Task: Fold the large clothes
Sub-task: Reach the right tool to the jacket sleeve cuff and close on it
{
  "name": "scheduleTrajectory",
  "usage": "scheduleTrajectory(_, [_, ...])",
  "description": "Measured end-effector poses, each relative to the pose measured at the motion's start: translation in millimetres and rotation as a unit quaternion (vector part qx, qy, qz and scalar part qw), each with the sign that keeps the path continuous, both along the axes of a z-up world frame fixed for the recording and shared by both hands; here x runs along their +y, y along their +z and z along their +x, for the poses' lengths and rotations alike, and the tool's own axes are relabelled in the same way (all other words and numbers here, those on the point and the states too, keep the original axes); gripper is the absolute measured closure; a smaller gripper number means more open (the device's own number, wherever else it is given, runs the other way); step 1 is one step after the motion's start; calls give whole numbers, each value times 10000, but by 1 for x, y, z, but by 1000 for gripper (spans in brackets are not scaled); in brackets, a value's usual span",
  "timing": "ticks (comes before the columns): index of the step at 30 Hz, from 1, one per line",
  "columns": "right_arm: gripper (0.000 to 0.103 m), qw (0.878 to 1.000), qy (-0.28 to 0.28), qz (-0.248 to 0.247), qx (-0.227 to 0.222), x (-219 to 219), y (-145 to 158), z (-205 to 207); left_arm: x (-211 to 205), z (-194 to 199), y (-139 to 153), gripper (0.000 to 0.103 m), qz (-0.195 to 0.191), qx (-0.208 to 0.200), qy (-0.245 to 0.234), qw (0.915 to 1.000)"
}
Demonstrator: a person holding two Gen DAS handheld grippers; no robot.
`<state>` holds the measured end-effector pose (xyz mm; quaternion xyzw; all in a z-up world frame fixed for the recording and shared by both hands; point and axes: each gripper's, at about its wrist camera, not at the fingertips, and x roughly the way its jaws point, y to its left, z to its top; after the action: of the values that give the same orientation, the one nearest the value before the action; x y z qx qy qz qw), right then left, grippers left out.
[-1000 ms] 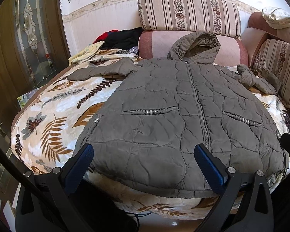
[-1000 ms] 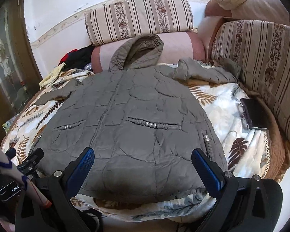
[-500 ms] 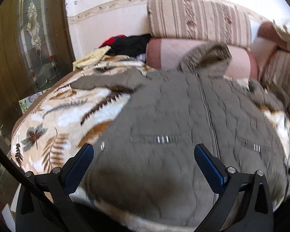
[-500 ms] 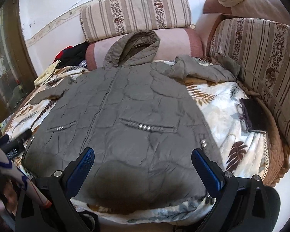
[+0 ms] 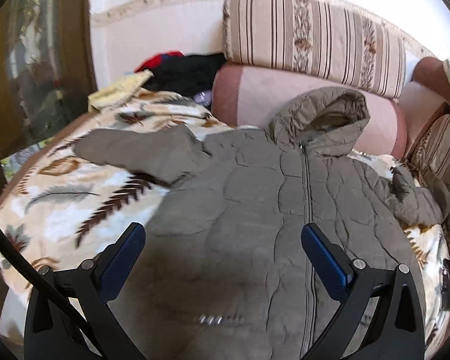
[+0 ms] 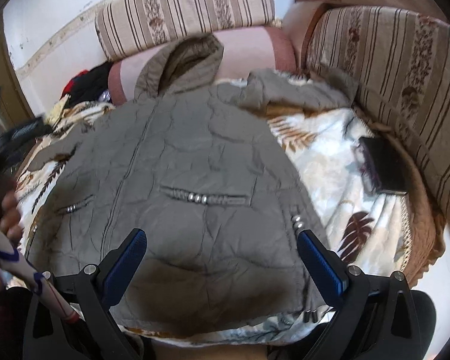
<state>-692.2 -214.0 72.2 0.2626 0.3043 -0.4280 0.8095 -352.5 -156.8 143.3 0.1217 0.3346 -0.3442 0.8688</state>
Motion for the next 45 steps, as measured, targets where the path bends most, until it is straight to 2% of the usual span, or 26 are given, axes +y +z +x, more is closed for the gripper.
scheduleTrajectory(2, [1,10000,29,46,72,-5,-2,3,-16,6,-22,0,131,-89,-195,9997])
scheduleTrajectory(4, [1,9999,-26,95,80,-16,2,3,-24,12,-48,0,459,-414,-66,9981])
scheduleTrajectory(5, [1,9999,-58,89,48,-21,4,3,-32,17,-59,0,723,-379,-52,9966])
scheduleTrajectory(6, [1,9999,-118,83,44,-29,9,2,-38,21,-64,0,827,-189,-155,9963])
scheduleTrajectory(8, [1,9994,-315,127,-16,-50,20,-4,-49,31,-70,0,855,314,-425,9949])
scheduleTrajectory(14, [1,9948,-905,355,-313,-129,56,-24,-66,35,-81,0,1155,227,-480,9919])
scheduleTrajectory(17, [2,9926,-1154,326,-215,-177,66,-33,-71,45,-85,0,1209,302,-376,9915])
scheduleTrajectory(19, [7,9901,-1369,272,-122,-217,67,-42,-71,57,-91,0,1279,487,-216,9904])
scheduleTrajectory(20, [7,9879,-1521,284,-71,-236,66,-47,-73,63,-96,0,1336,581,-157,9892])
scheduleTrajectory(22, [19,9834,-1763,421,-129,-274,60,-60,-74,74,-108,0,1474,836,-17,9855])
scheduleTrajectory(25, [23,9737,-2169,658,-215,-324,47,-77,-72,84,-116,0,1431,1145,101,9830])
scheduleTrajectory(28, [26,9661,-2430,811,-319,-361,35,-86,-75,82,-115,0,1472,988,86,9841])
scheduleTrajectory(29, [28,9660,-2433,835,-272,-371,30,-86,-76,81,-116,0,1501,926,73,9843])
scheduleTrajectory(31, [38,9657,-2468,797,-113,-393,20,-85,-79,79,-117,0,1546,849,60,9843])
scheduleTrajectory(32, [39,9650,-2504,775,-36,-402,16,-85,-81,79,-117,0,1549,830,59,9844])
scheduleTrajectory(37, [40,9596,-2731,656,149,-435,2,-95,-85,77,-118,0,1567,675,25,9853])
scheduleTrajectory(41, [40,9634,-2595,672,96,-454,-11,-93,-87,79,-119,0,1558,630,21,9858])
scheduleTrajectory(45, [40,9616,-2645,715,169,-473,-24,-92,-86,79,-119,0,1533,604,12,9863])
